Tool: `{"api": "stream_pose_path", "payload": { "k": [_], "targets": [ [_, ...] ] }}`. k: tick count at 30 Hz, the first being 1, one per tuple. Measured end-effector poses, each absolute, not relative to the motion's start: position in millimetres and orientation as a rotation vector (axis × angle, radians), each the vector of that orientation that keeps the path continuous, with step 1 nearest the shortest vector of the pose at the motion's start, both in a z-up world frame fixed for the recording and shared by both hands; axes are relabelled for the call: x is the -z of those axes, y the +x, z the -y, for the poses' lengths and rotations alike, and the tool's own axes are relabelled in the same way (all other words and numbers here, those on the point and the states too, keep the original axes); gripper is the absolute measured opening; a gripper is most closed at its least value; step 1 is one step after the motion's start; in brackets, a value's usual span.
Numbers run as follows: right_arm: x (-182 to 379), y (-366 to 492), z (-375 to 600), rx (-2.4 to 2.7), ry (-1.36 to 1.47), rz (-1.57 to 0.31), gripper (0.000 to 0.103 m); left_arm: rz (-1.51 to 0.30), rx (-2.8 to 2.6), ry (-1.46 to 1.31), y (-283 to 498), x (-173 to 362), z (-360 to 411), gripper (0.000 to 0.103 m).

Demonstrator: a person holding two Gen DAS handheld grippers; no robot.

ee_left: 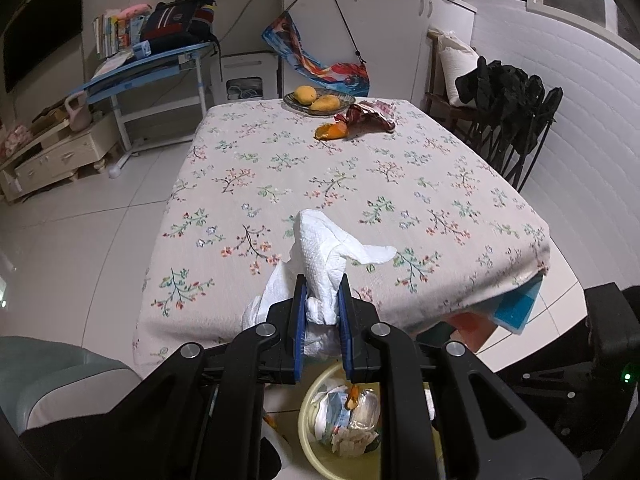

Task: Collect trash
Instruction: 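Open the right gripper over the basin while the left gripper releases the napkin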

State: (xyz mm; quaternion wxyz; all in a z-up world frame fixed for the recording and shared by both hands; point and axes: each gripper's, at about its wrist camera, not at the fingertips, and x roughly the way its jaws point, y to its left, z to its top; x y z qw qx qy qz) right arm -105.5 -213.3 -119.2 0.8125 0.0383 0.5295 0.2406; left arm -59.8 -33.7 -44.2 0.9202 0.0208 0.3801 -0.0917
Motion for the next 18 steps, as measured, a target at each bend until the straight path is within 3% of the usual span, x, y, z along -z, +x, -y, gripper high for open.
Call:
{"api": "stream_pose_path", "payload": {
  "k": [5,18],
  "targets": [
    [126.3,-108.8,212.1,-0.497,0.064,-1.163,0.028,-0.784,0.197,0.049,-67.5,45.5,35.2,0.014],
    [113.4,-107.1,235.9,-0.415,0.147,-1.083,0.057,-0.806,0.253,0.106,-82.1,58.0,53.0,0.014]
  ]
}}
